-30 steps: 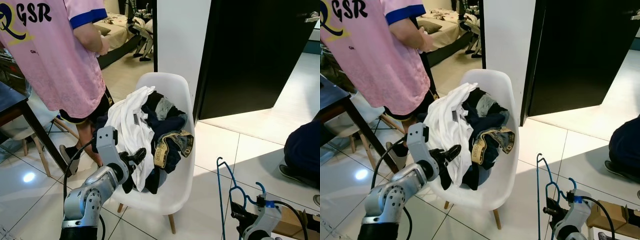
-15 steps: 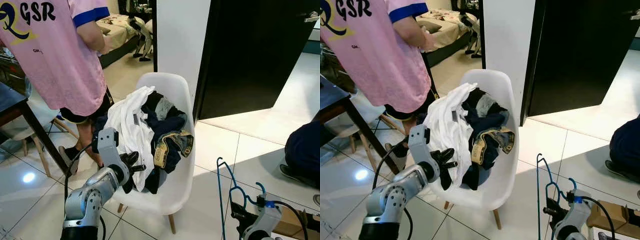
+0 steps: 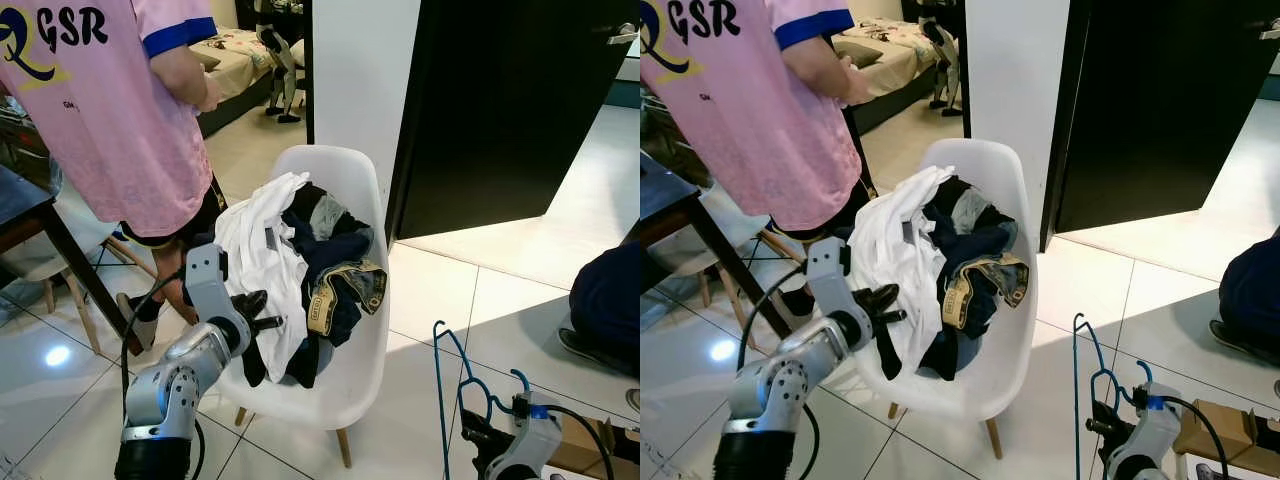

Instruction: Hang hanger

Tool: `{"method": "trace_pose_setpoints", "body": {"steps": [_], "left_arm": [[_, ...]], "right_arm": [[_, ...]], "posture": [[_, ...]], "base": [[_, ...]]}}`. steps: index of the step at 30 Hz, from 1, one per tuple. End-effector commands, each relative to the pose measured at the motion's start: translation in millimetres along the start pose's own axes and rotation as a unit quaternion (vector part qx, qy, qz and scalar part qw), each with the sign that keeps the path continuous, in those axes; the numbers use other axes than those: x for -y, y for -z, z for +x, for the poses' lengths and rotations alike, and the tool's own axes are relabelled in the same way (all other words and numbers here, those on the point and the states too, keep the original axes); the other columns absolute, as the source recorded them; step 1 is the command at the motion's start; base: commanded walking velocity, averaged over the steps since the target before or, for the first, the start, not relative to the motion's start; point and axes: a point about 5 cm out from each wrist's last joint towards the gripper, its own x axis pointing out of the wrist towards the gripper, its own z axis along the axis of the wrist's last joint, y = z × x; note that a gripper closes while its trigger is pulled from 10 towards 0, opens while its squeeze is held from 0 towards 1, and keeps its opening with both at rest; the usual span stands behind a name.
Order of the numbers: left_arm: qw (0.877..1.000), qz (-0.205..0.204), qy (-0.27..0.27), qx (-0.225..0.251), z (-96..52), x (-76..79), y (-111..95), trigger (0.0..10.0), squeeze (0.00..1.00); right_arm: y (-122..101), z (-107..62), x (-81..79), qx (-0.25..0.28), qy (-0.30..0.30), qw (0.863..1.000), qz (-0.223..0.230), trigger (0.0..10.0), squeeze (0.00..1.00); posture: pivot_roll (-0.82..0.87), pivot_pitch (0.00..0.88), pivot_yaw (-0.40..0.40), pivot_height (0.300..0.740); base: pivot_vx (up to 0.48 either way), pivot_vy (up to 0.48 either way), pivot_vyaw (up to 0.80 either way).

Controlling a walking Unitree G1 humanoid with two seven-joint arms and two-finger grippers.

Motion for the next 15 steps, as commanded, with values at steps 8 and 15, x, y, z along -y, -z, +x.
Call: {"method": "trace_pose_setpoints", "body": {"steps": [8,15], "left_arm": [[0.995,0.084,0.000,0.053,0.2,4.2,-18,0.0,0.00],[0.974,0.144,0.096,0.144,-7.1,44.7,-50,0.0,0.00]], "right_arm": [[1,1.1,0.3,0.001,0.001,1.000,0.006,10.0,0.00],[1,1.2,1.0,0.000,0.001,1.000,0.007,10.0,0.00]], "posture": [[-0.03,0.000,0.038,0.740],[-0.03,0.000,0.035,0.740]], "base": [[0.000,0.000,0.00],[0.000,0.000,0.00]]}}
